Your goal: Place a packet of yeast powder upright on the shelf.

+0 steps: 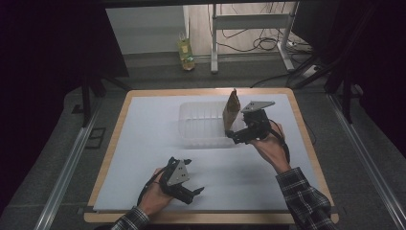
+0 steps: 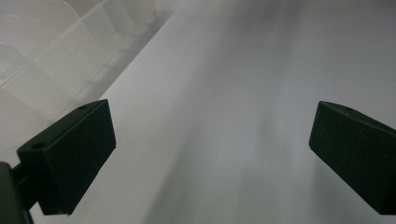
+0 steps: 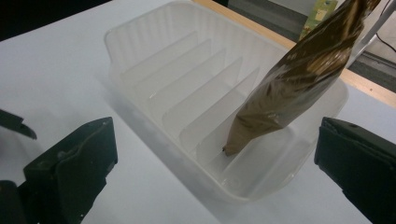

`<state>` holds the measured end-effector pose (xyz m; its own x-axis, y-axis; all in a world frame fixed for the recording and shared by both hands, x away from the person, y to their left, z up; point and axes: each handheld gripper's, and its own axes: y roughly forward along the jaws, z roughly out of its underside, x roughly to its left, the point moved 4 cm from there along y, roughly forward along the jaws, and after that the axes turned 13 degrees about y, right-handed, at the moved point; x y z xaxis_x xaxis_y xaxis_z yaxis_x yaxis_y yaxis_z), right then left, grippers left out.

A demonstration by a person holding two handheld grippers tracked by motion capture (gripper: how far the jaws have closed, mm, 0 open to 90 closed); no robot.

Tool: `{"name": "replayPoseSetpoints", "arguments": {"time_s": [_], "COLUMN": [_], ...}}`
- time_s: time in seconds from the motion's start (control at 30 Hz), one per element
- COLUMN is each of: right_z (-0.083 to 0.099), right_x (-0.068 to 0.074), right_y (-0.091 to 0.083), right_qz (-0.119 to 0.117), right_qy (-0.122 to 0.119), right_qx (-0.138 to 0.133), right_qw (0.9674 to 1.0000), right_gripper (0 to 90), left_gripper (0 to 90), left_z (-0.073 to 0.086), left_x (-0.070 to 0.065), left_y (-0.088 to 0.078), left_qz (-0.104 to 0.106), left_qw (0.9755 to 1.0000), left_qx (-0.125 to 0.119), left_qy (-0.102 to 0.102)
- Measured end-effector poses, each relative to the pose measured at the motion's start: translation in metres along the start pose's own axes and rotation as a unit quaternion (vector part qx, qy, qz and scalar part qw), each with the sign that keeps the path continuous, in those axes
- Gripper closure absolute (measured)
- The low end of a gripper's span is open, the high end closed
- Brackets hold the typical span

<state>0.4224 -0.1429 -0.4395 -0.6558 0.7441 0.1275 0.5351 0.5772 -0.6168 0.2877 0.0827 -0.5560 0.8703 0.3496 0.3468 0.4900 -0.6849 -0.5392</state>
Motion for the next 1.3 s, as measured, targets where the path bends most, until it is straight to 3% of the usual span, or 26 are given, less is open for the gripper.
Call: {"name": "replayPoseSetpoints", "arguments": {"time_s": [0.1, 0.43, 0.7, 0.87, 1.3], "right_z": [0.006, 0.027, 0.045, 0.057, 0.094], "right_x": [0.001, 0.000, 0.001, 0.002, 0.001], "right_y": [-0.002, -0.015, -0.028, -0.034, -0.050], "right_qz": [-0.006, -0.012, -0.016, -0.033, -0.026], "right_qy": [-0.012, -0.012, -0.022, -0.012, -0.009], "right_qx": [0.003, 0.010, 0.001, 0.005, 0.000], "right_qw": [0.9999, 0.9998, 0.9996, 0.9994, 0.9996], "right_gripper": [0.0, 0.0, 0.0, 0.0, 0.0], "left_gripper": [0.5, 0.4, 0.5, 0.5, 0.2], "left_z": [0.000, 0.001, 0.001, 0.002, 0.005], "left_x": [0.000, 0.000, 0.001, 0.003, 0.005], "left_y": [0.000, 0.000, 0.001, 0.000, -0.002], "left_qz": [0.000, 0.000, 0.001, -0.001, 0.002], "left_qw": [1.0000, 1.0000, 1.0000, 0.9999, 0.9994], "left_qx": [0.002, 0.002, 0.003, 0.002, 0.011], "left_qy": [0.000, -0.001, -0.003, -0.012, -0.034]}}
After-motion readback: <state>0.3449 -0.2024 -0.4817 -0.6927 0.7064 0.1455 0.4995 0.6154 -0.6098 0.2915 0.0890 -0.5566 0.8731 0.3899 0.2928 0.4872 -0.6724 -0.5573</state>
